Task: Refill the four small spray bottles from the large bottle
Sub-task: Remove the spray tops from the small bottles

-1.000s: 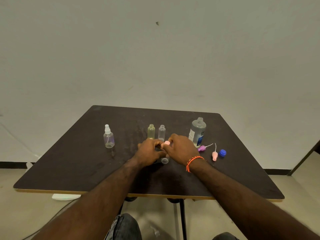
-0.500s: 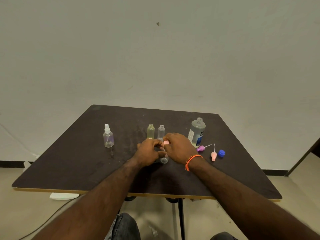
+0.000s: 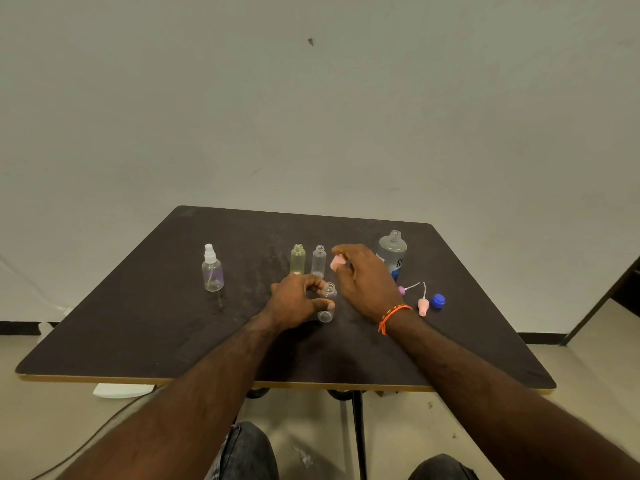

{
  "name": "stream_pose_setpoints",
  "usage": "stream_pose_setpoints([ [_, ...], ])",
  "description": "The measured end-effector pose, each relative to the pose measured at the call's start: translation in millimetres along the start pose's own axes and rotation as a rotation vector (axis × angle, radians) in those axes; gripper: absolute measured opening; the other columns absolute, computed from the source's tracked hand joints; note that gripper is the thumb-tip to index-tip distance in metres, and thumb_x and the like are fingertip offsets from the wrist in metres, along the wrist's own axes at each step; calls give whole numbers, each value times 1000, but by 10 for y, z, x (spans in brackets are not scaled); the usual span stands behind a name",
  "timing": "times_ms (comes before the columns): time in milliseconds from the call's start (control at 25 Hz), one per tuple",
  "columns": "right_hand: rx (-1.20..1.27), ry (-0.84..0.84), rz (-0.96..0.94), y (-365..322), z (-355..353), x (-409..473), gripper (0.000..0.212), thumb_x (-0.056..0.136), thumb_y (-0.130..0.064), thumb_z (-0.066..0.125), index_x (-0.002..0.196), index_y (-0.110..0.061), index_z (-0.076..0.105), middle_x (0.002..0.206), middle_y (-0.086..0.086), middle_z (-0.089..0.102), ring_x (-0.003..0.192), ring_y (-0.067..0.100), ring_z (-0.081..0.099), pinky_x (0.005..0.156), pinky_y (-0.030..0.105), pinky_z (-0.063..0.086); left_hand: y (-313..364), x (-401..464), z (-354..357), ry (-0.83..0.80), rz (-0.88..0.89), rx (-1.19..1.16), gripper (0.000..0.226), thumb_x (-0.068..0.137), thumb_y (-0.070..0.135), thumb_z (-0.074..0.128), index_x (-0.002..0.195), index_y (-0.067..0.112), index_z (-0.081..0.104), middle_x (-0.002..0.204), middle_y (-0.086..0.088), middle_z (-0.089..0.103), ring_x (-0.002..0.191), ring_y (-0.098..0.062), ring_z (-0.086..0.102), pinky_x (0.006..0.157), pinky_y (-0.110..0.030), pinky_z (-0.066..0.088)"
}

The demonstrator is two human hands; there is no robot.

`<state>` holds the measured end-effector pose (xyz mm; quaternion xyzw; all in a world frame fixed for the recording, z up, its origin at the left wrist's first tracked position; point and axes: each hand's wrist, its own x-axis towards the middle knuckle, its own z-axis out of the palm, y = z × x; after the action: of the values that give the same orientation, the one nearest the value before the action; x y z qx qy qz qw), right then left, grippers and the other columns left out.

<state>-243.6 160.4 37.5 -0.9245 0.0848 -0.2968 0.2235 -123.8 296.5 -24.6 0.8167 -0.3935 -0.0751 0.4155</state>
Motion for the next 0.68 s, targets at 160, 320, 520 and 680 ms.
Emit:
stream_pose_setpoints([
  [160,-224,40,229,445,-163,-104,17,91,-29,58,103,-20,65,101,1,70,92,22,63,78,33,50,-11,-17,7,9,15,-5,20,78,44,86,85,38,68,89,23,70,92,10,62,108,-51,40],
  [320,-554,-113,439,837,-231,-354,31,92,-43,56,111,-23,70,106,3,73,98,26,63,86,39,50,-26,-25,34,22,26,-28,19,80,43,85,90,36,71,91,21,72,96,7,62,107,-49,43],
  [520,-649,-171,453,999,-175,-490,35,93,-47,61,122,-31,67,119,4,69,122,26,51,105,49,40,-55,-42,68,53,27,-13,22,79,46,85,95,39,71,95,26,70,99,9,61,108,-51,44],
  [680,-686,-189,473,1008,-133,-511,37,94,-47,59,125,-28,64,122,5,67,124,27,49,107,50,37,-96,-40,93,49,29,-8,21,79,51,83,88,49,65,95,32,67,101,8,61,109,-57,43],
])
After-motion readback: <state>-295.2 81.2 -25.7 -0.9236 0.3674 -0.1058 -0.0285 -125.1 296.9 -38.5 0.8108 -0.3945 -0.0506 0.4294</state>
